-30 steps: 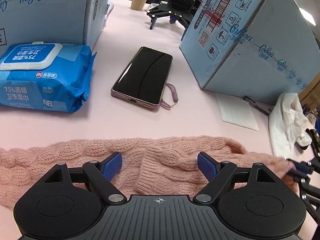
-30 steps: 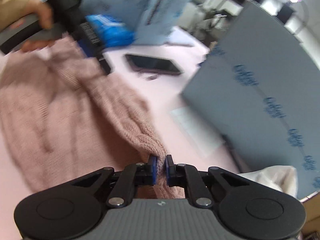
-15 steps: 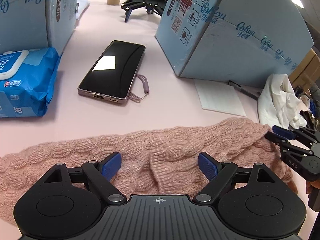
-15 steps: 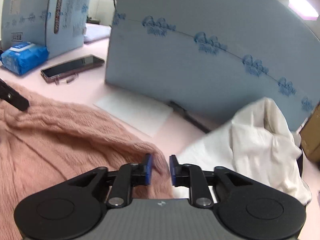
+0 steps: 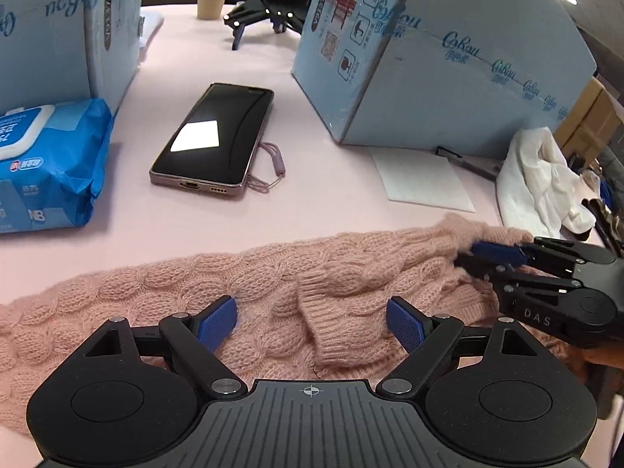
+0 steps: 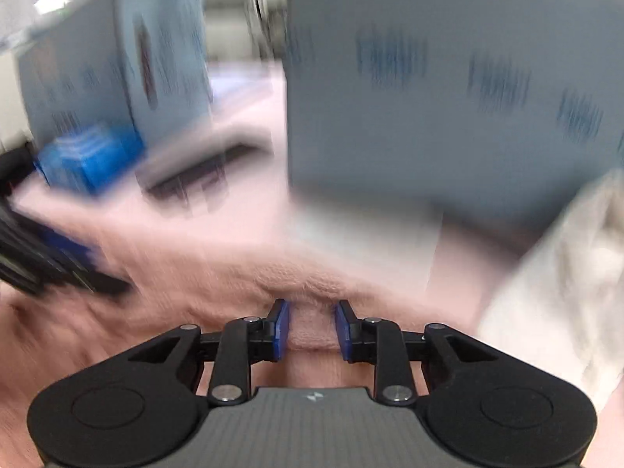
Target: Fold clothes
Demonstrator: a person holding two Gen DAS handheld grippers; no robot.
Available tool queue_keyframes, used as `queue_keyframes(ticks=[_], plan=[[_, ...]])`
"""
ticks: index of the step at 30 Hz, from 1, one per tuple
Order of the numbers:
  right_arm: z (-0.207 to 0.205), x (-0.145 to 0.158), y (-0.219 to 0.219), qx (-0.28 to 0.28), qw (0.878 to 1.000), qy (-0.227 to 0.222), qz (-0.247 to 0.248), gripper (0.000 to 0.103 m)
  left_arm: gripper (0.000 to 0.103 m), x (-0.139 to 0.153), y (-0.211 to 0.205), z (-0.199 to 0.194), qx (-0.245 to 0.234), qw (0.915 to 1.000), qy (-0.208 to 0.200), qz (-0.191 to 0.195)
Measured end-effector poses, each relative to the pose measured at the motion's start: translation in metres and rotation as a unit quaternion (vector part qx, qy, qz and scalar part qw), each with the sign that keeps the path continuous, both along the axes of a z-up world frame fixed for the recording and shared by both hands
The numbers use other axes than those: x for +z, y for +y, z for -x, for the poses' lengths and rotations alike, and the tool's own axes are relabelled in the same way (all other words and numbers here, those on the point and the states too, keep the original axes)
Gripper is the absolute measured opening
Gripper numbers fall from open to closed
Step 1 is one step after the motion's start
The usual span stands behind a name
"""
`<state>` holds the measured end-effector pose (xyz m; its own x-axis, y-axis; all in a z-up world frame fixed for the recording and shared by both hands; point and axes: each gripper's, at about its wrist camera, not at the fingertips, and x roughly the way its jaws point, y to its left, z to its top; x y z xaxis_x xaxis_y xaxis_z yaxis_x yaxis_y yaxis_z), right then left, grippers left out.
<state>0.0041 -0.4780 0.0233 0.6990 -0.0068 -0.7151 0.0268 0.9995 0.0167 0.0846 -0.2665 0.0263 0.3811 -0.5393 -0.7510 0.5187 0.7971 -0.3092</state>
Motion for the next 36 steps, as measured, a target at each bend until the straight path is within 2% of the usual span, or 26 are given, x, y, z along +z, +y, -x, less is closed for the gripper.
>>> queue_keyframes(ticks=[2,3,4,7,10,12,14,17,19,21,23,27,30,32,36], plan=[[0.002,0.009,-0.001,0.000,1.000,0.015,-0.007,0.036,0.086,0.013,0.018,0.005,0.024,0.9991,-0.020,0.029],[0.004,0.017,0.000,-0.003,1.000,0.018,-0.007,0.046,0.086,0.021,0.028,0.008,0.038,0.9980,-0.034,0.038],[0.010,0.027,0.001,-0.006,1.000,0.006,-0.004,0.053,0.086,0.030,0.041,0.013,0.056,0.9962,-0.052,0.043],[0.037,0.057,0.002,-0.015,0.999,-0.036,-0.016,0.064,0.086,0.047,0.090,0.031,0.119,0.9885,-0.081,0.046],[0.064,0.068,0.001,-0.038,0.996,-0.053,-0.056,0.067,0.086,0.050,0.139,0.050,0.186,0.9780,-0.089,0.033],[0.077,0.070,0.001,-0.052,0.995,-0.051,-0.074,0.067,0.086,0.042,0.184,0.075,0.256,0.9631,-0.084,0.007],[0.098,0.068,0.002,-0.074,0.992,-0.037,-0.094,0.067,0.086,0.031,0.218,0.093,0.305,0.9496,-0.070,-0.013],[0.122,0.067,0.008,-0.104,0.987,-0.010,-0.120,0.067,0.086,0.016,0.256,0.109,0.356,0.9332,-0.037,-0.032],[0.139,0.068,0.014,-0.117,0.984,0.002,-0.132,0.067,0.086,0.011,0.273,0.116,0.370,0.9284,-0.024,-0.026],[0.149,0.067,0.021,-0.125,0.983,0.012,-0.136,0.067,0.086,0.009,0.278,0.117,0.368,0.9292,-0.021,-0.023],[0.160,0.065,0.026,-0.132,0.981,0.020,-0.138,0.067,0.086,0.007,0.280,0.113,0.354,0.9350,-0.017,-0.019],[0.173,0.061,0.038,-0.148,0.979,0.027,-0.141,0.067,0.086,0.000,0.281,0.099,0.341,0.9402,-0.007,-0.007],[0.179,0.061,0.049,-0.157,0.977,0.019,-0.140,0.067,0.085,-0.004,0.272,0.090,0.307,0.9507,-0.025,-0.035],[0.183,0.062,0.055,-0.163,0.977,0.014,-0.136,0.067,0.085,-0.004,0.271,0.087,0.289,0.9562,-0.028,-0.040],[0.193,0.065,0.065,-0.182,0.974,0.004,-0.132,0.067,0.084,0.002,0.281,0.079,0.271,0.9625,-0.015,-0.004]])
